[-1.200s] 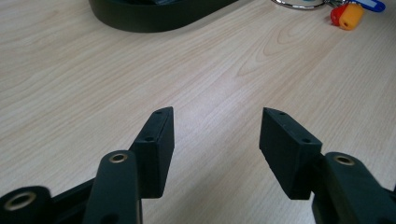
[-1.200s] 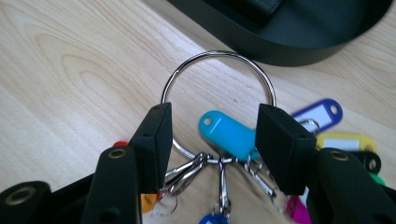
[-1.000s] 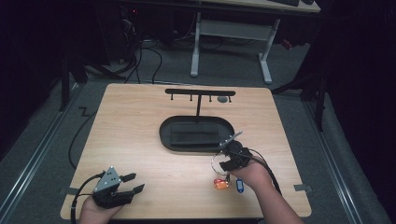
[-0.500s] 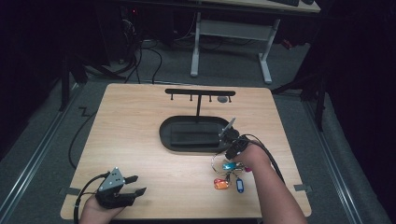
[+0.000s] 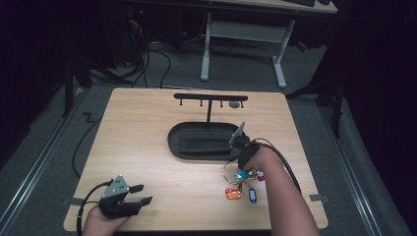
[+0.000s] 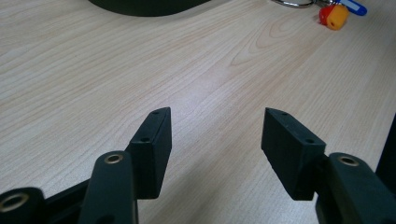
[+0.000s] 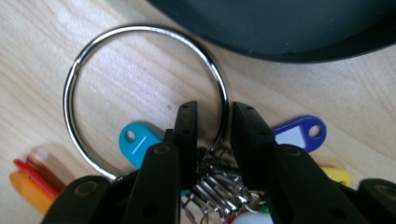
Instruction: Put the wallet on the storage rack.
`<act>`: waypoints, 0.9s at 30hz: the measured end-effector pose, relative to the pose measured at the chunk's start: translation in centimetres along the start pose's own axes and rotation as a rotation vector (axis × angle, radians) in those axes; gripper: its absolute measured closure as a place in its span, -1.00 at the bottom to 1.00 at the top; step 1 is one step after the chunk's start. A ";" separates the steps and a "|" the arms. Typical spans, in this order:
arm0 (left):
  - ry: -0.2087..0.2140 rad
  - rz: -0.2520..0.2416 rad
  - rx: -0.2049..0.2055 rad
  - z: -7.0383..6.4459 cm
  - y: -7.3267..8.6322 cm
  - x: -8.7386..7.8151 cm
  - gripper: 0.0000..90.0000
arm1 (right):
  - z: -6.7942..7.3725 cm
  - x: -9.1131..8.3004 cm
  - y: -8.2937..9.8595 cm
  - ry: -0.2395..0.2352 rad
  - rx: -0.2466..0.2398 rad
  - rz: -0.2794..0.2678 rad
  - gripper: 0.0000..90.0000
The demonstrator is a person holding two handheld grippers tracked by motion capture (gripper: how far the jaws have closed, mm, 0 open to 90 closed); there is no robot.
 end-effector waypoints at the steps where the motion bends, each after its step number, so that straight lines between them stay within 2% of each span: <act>1: -0.004 0.000 0.003 0.0 0.0 0.0 -0.03 | 0.0 0.0 -0.1 -0.011 0.002 0.018 0.63; 4: -0.007 -0.001 -0.001 0.2 0.0 -0.2 -0.03 | 0.1 0.0 -0.4 0.015 -0.010 0.038 0.76; 7: -0.020 0.011 0.007 0.3 0.1 -0.2 -0.02 | -0.1 0.0 -0.5 0.018 -0.012 0.035 0.86; 9: -0.022 0.001 0.000 0.3 0.2 -0.4 -0.02 | -0.1 0.1 -0.4 0.020 -0.005 0.033 0.92; 12: -0.025 -0.007 0.000 0.4 0.2 -0.6 -0.01 | 0.2 0.0 -0.4 0.044 -0.030 0.028 0.93; 17: -0.027 0.008 0.004 0.2 0.3 -0.2 -0.01 | 0.8 -0.4 -0.2 0.091 -0.065 0.012 0.93; 20: -0.025 0.013 0.013 0.0 0.3 -0.2 -0.02 | 1.1 -2.0 0.3 0.089 -0.071 -0.020 0.94; 22: -0.019 0.008 0.019 -0.2 0.3 -0.2 -0.02 | 1.1 -3.4 0.8 0.085 -0.115 -0.052 0.94; 24: -0.019 0.012 0.027 -0.2 0.2 -0.2 -0.01 | 1.6 -5.3 1.4 0.095 -0.105 -0.068 0.94; 27: -0.017 0.009 0.021 0.0 0.2 -0.1 -0.01 | 1.6 -7.3 2.1 0.119 -0.126 -0.112 0.94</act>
Point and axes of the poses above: each handheld gripper's, and its own axes: x roughly forward along the jaws, y roughly out of its underside, z roughly to its left, the point moved 1 cm from there along x, roughly forward along the jaws, and after that the axes turned 14 degrees about y, right-handed, at the moved point
